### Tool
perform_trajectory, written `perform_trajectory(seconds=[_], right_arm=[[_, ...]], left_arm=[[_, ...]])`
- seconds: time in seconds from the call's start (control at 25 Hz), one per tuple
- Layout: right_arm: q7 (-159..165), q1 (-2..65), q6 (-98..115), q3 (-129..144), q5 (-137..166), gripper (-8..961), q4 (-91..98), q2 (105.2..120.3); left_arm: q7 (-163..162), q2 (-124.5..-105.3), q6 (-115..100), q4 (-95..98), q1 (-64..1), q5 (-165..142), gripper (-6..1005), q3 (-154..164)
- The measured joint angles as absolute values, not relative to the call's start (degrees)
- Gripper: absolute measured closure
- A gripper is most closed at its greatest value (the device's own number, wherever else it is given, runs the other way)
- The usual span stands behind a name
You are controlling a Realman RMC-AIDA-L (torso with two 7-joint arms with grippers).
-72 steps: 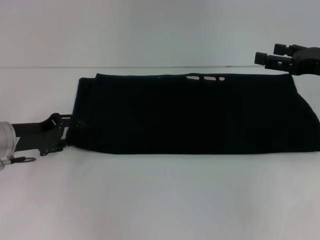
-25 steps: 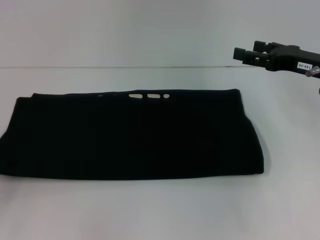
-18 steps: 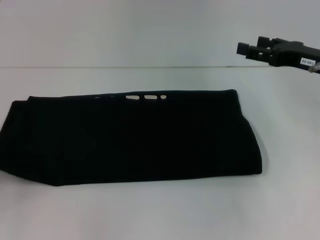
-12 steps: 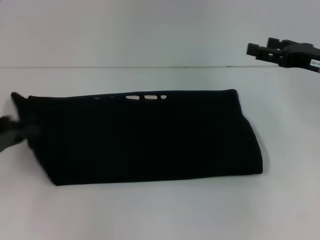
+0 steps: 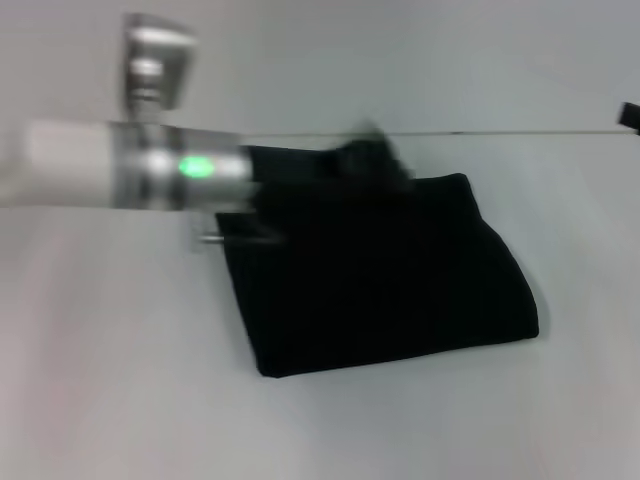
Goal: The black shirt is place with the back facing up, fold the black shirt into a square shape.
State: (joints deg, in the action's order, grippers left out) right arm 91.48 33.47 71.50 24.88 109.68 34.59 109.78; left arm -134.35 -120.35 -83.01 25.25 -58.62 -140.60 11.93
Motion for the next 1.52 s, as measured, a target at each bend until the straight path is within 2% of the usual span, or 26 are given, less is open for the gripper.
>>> perform_trajectory(seconds=[0.08, 0.12, 0.28, 0.6, 0.84, 1.04, 1.12, 1.24, 1.36, 1.52], right_arm=[[91.2, 32.4, 71.5, 24.5, 109.3, 46, 34.8, 108.76], [91.0, 32.0, 71.6, 24.4, 109.2, 46, 34.9, 108.36], [90.9, 31.3, 71.5, 24.4, 109.5, 46, 35.0, 106.96], [92.2, 32.5, 71.4, 25.2, 113.4, 46, 35.1, 106.54], [100.5, 34.0, 73.3, 25.4, 117.9, 47, 36.2, 106.34], [110.7, 35.4, 78.6, 26.7, 120.3, 47, 37.0, 105.28], [115.0, 36.2, 80.5, 28.3, 121.5, 47, 36.6, 104.90], [119.7, 37.5, 81.7, 31.3, 123.6, 47, 36.4, 105.16], [123.1, 38.9, 81.5, 35.5, 124.2, 47, 34.8, 105.80], [126.1, 41.4, 79.0, 40.6, 124.4, 47, 29.8, 105.97]], left_arm=[[-132.5, -123.59, -76.9, 22.9, -61.0, -138.8, 842, 12.1], [-130.8, -124.07, -74.0, 20.4, -61.5, -137.0, 840, 12.0], [-117.4, -124.38, -60.7, 3.6, -60.7, -127.3, 830, 9.8], [-101.6, -124.70, -61.9, -6.4, -55.3, -124.6, 810, 2.8], [-101.4, -124.43, -66.7, -6.2, -55.0, -126.7, 683, 3.3], [-100.5, -124.25, -74.8, 0.2, -53.7, -131.0, 578, 4.5], [-98.3, -124.14, -78.1, 3.3, -52.0, -131.7, 482, 5.5], [-94.0, -123.97, -81.6, 9.2, -48.6, -131.9, 339, 8.0], [-90.0, -123.61, -84.8, 14.5, -45.2, -131.9, 119, 10.0], [-86.6, -122.47, -88.8, 19.2, -42.0, -131.8, 76, 11.9]])
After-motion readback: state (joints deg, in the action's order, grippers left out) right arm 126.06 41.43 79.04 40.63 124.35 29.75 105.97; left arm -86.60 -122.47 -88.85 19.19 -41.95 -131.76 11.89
